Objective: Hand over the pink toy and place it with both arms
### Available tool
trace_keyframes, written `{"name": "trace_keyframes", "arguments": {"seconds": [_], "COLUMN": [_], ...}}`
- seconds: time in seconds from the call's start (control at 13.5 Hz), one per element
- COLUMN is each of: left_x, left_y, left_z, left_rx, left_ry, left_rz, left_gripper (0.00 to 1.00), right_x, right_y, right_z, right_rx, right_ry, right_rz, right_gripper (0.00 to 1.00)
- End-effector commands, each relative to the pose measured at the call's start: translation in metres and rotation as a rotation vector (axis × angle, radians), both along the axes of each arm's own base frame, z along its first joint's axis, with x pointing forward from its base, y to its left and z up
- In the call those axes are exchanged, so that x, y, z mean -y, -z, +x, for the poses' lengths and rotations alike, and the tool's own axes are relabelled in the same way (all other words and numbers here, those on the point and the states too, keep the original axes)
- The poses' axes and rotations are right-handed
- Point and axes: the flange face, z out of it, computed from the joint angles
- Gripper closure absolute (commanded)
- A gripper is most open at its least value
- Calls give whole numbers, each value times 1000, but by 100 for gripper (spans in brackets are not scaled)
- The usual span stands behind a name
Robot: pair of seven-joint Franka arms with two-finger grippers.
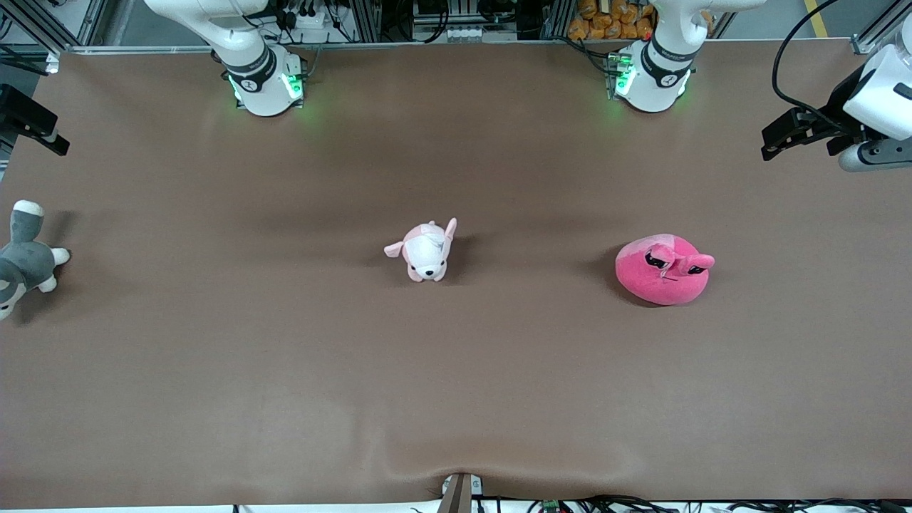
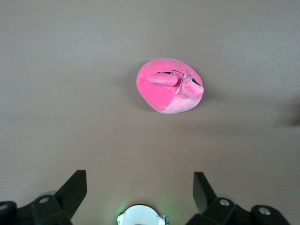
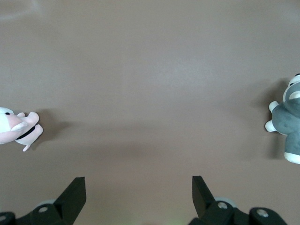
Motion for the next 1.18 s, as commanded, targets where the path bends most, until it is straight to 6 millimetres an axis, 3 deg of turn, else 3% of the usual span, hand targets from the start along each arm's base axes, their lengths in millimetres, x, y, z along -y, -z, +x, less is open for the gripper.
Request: {"name": "trace_keyframes", "arguments": {"seconds": [0.0, 0.22, 0.37, 1.11], "left_x": [-6, -16, -19, -19], "left_y": [-6, -19, -16, -6], "left_z": [3, 7, 22, 19], "left_rx": [-5, 24, 3, -41], "left_ry": [6, -23, -28, -65], "left_rz": [-14, -5, -4, 4], "left_gripper": [0, 0, 0, 0], "right_x": [-3, -3, 0, 11], "right_y": [-2, -3, -3, 3], "right_z": [-1, -1, -1, 3], "right_rx": [0, 1, 3, -5], "right_ry": [-3, -5, 2, 23], "right_rz": [8, 6, 6, 1], "right_gripper": [0, 0, 0, 0]}}
